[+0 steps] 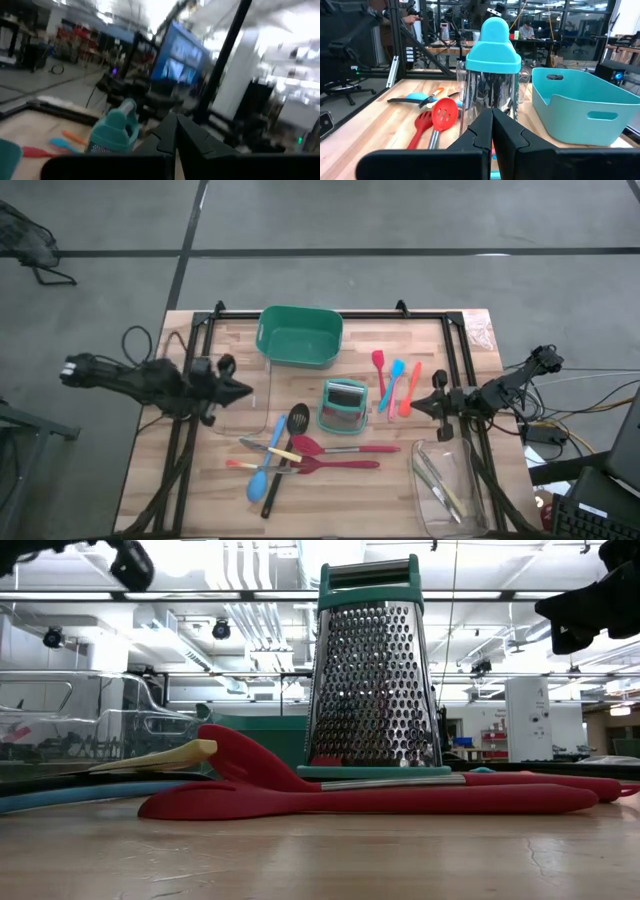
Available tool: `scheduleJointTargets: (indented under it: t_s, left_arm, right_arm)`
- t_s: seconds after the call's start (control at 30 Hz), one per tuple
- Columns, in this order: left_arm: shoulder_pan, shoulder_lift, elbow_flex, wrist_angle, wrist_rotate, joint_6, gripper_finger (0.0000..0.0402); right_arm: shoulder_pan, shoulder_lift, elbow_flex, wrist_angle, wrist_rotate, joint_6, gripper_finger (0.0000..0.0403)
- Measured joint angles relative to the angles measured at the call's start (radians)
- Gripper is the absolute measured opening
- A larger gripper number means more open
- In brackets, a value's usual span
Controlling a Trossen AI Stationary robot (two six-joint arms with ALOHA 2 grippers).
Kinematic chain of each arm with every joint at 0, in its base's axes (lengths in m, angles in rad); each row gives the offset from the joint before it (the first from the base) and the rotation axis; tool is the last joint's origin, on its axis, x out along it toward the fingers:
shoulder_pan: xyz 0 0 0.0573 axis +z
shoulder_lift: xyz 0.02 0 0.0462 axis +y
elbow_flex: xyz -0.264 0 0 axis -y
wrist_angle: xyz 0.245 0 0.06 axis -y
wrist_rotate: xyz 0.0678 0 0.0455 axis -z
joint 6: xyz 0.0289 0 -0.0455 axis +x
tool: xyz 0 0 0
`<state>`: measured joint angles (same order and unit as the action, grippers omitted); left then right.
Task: Pick & Place Kitchen Items
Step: Put the yellow table knife into the bottom transparent bin
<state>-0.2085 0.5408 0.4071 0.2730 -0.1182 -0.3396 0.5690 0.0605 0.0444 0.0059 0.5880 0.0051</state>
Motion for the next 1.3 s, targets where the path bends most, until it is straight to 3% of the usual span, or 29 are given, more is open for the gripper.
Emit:
scheduleJointTargets:
  t_s: [0.17, 0.27, 0.43, 0.6, 0.73, 1.3]
  left_arm:
    - [-0.021, 0.159, 0.152, -0.210, 0.150, 0.069, 0.0007]
    - [-0.064, 0.247, 0.237, -0.388, 0.150, 0.070, 0.0019]
    - [-0.163, 0.370, 0.338, -0.537, 0.029, 0.076, 0.0089]
    - [-0.252, 0.484, 0.379, -0.549, -0.008, 0.155, 0.0174]
    - [-0.276, 0.563, 0.385, -0.578, -0.012, 0.143, 0.0214]
    - [-0.279, 0.895, 0.429, -0.592, 0.002, 0.085, 0.0213]
  right_arm:
    - [0.000, 0.000, 0.000, 0.000, -0.001, 0.067, 0.0009]
    - [0.000, 0.000, 0.000, -0.001, -0.001, 0.070, 0.0009]
    - [0.000, 0.000, 0.000, -0.003, -0.001, 0.067, 0.0009]
    - [0.000, 0.000, 0.000, -0.003, -0.001, 0.067, 0.0009]
    - [-0.001, 0.000, 0.000, -0.002, -0.001, 0.066, 0.0009]
    - [0.000, 0.000, 0.000, -0.001, -0.001, 0.055, 0.0009]
